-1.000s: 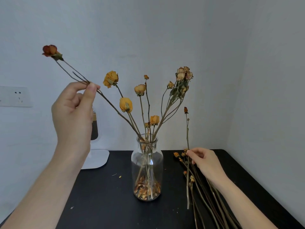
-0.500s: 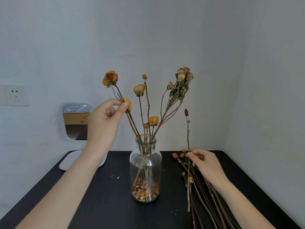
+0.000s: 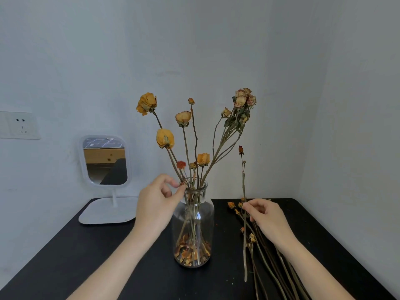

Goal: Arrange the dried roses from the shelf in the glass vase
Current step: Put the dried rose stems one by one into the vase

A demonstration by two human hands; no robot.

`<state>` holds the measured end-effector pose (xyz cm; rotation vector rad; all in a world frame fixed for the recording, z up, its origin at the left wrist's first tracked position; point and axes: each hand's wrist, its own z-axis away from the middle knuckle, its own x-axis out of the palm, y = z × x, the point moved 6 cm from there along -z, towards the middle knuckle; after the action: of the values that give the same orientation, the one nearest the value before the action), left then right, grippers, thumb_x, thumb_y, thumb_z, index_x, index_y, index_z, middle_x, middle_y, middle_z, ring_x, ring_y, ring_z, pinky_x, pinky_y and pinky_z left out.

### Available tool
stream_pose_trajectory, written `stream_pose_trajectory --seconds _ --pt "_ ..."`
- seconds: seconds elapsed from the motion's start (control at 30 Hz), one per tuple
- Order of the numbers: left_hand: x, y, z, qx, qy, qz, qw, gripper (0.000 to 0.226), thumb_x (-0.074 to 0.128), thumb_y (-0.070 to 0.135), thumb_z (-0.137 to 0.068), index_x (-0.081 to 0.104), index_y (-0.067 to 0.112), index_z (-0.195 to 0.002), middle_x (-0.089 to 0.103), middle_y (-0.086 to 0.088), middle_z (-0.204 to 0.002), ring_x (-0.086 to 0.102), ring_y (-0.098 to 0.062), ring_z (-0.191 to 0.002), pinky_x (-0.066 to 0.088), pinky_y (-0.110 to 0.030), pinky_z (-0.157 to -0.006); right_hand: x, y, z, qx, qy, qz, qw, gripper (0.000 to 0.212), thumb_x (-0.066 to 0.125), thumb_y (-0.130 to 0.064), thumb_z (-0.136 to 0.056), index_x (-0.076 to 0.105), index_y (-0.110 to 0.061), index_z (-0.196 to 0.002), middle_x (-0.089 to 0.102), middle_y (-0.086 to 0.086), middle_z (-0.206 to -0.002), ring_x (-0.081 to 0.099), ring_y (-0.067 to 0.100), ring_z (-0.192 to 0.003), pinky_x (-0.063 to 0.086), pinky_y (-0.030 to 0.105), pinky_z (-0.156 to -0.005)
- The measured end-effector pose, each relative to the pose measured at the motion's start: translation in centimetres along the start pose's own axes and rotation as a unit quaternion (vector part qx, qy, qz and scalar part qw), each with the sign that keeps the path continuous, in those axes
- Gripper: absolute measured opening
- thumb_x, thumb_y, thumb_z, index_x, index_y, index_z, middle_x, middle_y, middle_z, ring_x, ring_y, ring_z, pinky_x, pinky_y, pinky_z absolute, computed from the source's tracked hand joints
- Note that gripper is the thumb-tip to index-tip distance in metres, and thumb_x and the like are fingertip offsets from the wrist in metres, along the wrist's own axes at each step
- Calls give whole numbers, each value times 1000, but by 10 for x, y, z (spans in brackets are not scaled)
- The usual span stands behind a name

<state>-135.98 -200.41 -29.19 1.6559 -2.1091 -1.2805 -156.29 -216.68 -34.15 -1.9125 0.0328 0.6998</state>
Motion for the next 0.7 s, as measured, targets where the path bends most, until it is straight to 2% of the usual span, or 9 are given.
stream_pose_trajectory --seconds 0.07,0.13,0.23,0.3,0.37,0.43,0.57,0.7 --pt "1 -12 13 -23 49 18 998 25 67 30 -78 42 32 -78 45 5 -57 46 -7 -50 37 -17 -52 1 -1 0 3 -1 1 1000 10 57 -28 -90 65 -23 -94 62 -4 -69 58 4 -67 36 9 -56" --pt "8 -23 21 -44 59 38 997 30 68 34 -75 38 32 -81 48 4 -68 48 -10 -59 39 -20 -55 2 -4 -1 4 -1 -2 1000 12 57 -28 -90 66 -22 -94 62 -5 -70 58 5 -68 37 10 -57" --pt "32 -30 24 -65 -10 31 997 46 73 42 -70 40 30 -99 49 7 -97 50 -9 -90 41 -18 -73 3 -9 -3 1 2 -13 1000 17 56 -28 -90 67 -18 -98 61 -4 -70 59 6 -70 38 12 -60" --pt "48 -32 21 -78 -55 -9 995 68 73 51 -66 40 24 -119 45 8 -115 43 -12 -111 44 -31 -92 1 -15 -6 -3 14 -33 999 20 56 -28 -90 66 -17 -103 61 -3 -71 59 8 -73 38 14 -63" --pt "59 -32 16 -91 -83 -30 992 79 71 57 -65 40 20 -126 46 4 -123 41 -16 -120 41 -44 -100 -2 -23 -11 -1 31 -85 996 21 56 -28 -90 65 -17 -105 60 -3 -71 57 8 -69 38 16 -63" --pt "65 -31 11 -101 -100 8 990 74 71 55 -66 43 19 -124 51 2 -123 45 -17 -119 42 -45 -100 -7 -35 -16 -5 46 -146 988 19 55 -26 -91 65 -16 -102 57 -2 -70 49 6 -59 37 17 -56" --pt "66 -33 5 -98 -131 87 983 53 74 45 -69 45 34 -113 55 13 -115 50 -6 -110 41 -26 -92 -20 -65 -24 -48 81 -268 959 14 51 -20 -93 64 -15 -94 59 -2 -66 40 4 -43 33 13 -38" --pt "64 -39 3 -108 -159 119 974 55 74 46 -68 46 37 -114 55 17 -113 51 -4 -107 40 -23 -91 -36 -89 -27 -98 138 -307 937 15 47 -19 -96 61 -17 -91 60 -6 -63 40 3 -41 32 14 -37"
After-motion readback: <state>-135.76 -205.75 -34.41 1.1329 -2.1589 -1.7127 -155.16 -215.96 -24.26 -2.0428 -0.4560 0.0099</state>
